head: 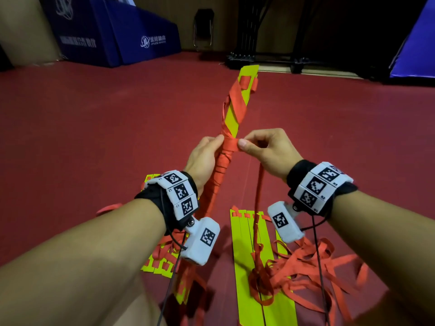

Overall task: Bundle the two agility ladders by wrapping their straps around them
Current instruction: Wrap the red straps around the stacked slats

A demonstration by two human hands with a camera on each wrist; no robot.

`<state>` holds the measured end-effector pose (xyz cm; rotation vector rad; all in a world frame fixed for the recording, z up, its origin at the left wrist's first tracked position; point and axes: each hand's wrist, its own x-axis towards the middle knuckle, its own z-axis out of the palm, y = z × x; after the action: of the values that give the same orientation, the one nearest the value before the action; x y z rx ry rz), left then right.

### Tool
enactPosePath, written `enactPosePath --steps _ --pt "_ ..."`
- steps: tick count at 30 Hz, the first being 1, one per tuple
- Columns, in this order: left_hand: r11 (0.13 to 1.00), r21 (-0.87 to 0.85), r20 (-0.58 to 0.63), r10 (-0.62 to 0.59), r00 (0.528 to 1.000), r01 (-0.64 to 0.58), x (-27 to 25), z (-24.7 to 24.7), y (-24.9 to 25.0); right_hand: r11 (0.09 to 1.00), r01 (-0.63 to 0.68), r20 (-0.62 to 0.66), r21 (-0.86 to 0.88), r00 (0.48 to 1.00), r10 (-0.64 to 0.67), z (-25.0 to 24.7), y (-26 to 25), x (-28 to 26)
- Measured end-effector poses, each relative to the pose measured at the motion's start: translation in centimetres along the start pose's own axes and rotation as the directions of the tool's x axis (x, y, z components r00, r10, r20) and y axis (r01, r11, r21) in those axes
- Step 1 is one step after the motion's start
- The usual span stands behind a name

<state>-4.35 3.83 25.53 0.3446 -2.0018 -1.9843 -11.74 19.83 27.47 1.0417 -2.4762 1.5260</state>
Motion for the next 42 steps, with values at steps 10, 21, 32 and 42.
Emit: enactPosePath --steps 10,21,32,42 --pt "1.000 -0.009 0.274 0.001 0.962 0.001 -1.2 1.3 -0.3 0.977 0.064 0.072 0.203 0.994 -0.080 0.6 -0.3 -0.3" --pt "0.998 -0.006 0.123 0.070 0.990 -0.070 -1.1 1.1 -0.1 0.989 -0.141 0.064 0.046 0.988 0.138 -0.3 -0.7 0.3" --pt "0.994 -0.087 0.095 0.076 0.993 -0.068 -1.0 1.3 0.2 0.967 -0.189 0.049 0.169 0.982 0.183 0.6 -1.1 0.5" --pt "0.982 -0.190 -0.032 -0.016 0.999 0.009 -0.7 1.6 0.7 0.953 -0.084 0.064 0.291 0.996 0.068 1.0 -2.4 -0.3"
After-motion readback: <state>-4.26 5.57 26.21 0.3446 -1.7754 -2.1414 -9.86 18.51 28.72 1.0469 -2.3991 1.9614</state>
